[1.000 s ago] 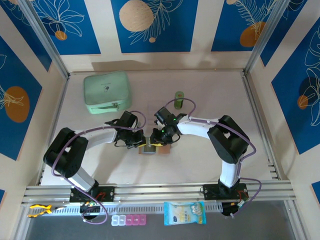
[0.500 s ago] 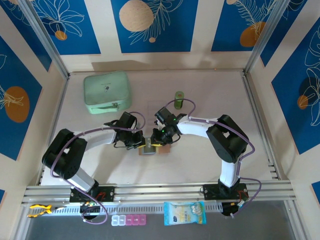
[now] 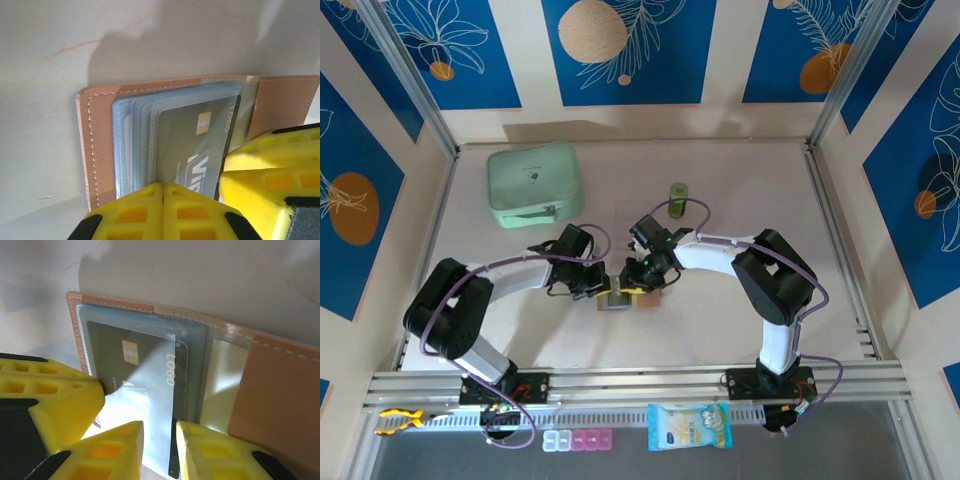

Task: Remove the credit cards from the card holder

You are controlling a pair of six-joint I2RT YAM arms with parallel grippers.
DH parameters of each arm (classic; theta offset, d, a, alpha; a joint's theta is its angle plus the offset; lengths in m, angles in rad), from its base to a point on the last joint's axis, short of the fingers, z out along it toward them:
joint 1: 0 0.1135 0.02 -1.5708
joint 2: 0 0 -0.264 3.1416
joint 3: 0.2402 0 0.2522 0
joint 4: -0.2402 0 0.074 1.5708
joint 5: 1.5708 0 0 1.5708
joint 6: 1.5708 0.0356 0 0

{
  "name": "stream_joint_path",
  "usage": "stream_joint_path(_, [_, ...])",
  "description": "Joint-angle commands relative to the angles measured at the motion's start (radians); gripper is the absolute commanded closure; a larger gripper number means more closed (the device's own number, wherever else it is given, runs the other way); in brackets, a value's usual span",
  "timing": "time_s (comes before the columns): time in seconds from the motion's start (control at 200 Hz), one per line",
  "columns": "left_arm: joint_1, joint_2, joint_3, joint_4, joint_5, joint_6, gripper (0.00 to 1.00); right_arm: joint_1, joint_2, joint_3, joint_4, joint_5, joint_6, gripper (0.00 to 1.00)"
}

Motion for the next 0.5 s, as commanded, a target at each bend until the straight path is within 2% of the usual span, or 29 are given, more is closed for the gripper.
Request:
stream_joint_path(0.0, [-0.006, -0.014, 0.001, -0.073, -0.039, 0.018, 0.93, -0.003, -0.011, 0.003, -0.077, 0.050, -0.008, 0.73])
stream_joint_path(0.495, [-0.007, -0.054, 0.020, -0.074, -0.048, 0.009, 0.86, -0.011, -0.076, -0.008, -0.057, 0.039, -0.013, 0.72])
